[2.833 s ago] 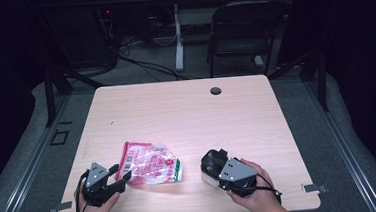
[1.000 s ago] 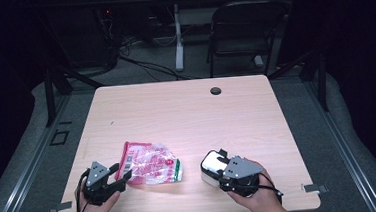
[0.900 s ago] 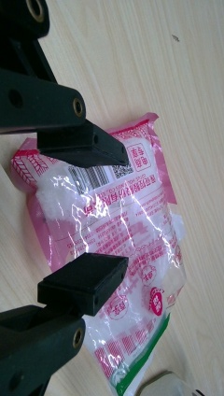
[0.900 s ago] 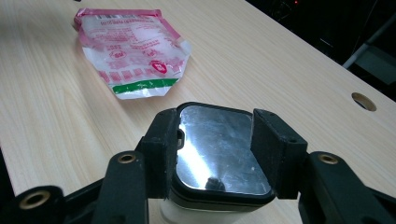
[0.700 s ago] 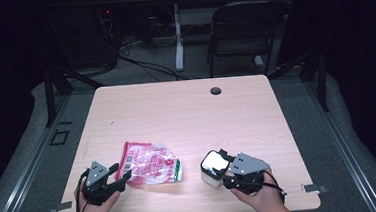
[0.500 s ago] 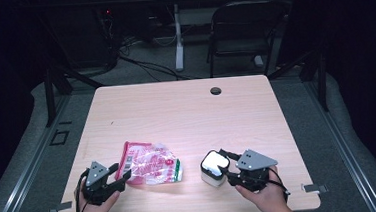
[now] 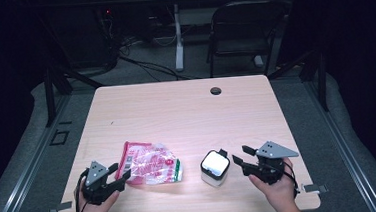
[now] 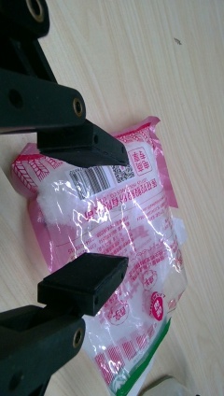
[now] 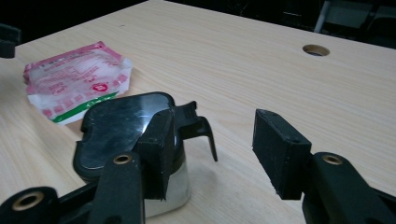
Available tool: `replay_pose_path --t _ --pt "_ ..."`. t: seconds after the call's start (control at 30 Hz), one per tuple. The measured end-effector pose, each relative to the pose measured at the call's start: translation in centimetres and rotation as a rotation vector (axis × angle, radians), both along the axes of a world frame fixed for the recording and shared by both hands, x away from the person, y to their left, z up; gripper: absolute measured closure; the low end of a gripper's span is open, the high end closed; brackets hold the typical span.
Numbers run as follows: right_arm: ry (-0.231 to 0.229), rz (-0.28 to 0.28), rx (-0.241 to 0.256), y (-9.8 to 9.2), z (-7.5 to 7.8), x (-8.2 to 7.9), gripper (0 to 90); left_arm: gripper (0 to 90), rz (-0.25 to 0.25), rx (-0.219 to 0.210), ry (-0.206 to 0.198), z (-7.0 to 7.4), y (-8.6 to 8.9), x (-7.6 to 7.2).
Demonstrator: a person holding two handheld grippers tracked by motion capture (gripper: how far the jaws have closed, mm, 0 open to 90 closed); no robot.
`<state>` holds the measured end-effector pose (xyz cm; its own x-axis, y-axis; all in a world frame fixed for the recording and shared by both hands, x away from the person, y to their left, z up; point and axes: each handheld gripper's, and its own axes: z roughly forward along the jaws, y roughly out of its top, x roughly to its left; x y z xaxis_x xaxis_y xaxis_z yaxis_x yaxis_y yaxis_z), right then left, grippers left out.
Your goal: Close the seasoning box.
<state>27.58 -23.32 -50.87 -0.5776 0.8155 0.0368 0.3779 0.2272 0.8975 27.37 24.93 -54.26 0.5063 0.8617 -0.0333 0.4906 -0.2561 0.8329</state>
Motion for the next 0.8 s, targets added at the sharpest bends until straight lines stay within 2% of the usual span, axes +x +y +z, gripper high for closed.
replay_pose_path --t 0.27,0.53,0.8 --pt "0.027 -0.044 -0.001 -1.2 -0.7 0.5 48.3 44.5 -0.003 0.004 0.008 0.0 0.1 0.1" --pt "0.054 -0.101 0.020 -2.5 -1.7 1.1 48.3 44.5 0.000 0.004 0.008 -0.1 0.2 0.1" --pt "0.116 -0.169 0.006 -4.0 -3.4 2.0 48.3 44.6 0.000 0.002 0.008 -0.2 0.2 0.2"
